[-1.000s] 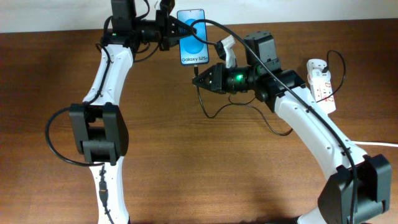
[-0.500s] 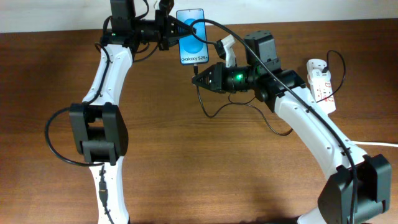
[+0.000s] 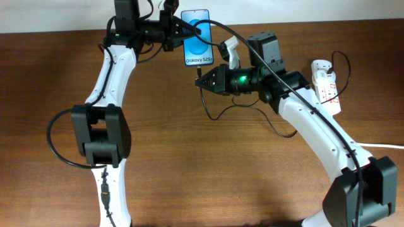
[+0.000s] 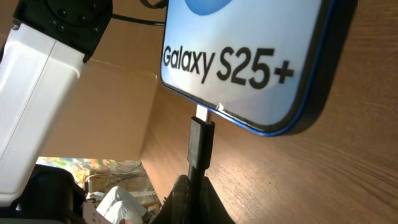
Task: Plug charger to phone and switch on socket
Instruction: 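Hold the plug pressed into the phone's port with the right gripper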
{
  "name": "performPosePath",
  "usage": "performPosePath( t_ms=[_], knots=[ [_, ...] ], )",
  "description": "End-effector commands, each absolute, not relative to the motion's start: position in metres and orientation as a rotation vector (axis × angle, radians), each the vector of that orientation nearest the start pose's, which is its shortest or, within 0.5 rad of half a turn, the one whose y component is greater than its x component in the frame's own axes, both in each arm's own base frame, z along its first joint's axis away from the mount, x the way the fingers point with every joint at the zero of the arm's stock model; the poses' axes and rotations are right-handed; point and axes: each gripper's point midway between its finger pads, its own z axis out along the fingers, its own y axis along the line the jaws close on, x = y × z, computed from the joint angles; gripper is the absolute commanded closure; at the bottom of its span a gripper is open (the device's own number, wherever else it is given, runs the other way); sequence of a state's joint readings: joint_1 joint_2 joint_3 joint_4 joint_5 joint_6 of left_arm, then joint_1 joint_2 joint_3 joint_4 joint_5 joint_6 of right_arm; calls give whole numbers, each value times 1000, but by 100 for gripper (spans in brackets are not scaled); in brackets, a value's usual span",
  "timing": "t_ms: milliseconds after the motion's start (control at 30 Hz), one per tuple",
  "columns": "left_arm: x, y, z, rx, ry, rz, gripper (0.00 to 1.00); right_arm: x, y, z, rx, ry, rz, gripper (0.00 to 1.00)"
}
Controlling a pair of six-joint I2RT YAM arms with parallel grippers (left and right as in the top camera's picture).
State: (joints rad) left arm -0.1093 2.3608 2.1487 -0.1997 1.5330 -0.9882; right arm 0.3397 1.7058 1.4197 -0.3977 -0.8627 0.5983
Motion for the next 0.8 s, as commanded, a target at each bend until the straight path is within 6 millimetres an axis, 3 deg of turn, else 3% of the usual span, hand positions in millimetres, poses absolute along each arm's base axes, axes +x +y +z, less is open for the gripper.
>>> performPosePath(
  t_ms=[0,767],
  knots=[
    [503,-232,285,349,2151,-2179,100,388,271,251,-206,2349,1434,96],
    [503,-232,285,349,2151,-2179,100,400,256,254,-178,2320,1412,96]
  ],
)
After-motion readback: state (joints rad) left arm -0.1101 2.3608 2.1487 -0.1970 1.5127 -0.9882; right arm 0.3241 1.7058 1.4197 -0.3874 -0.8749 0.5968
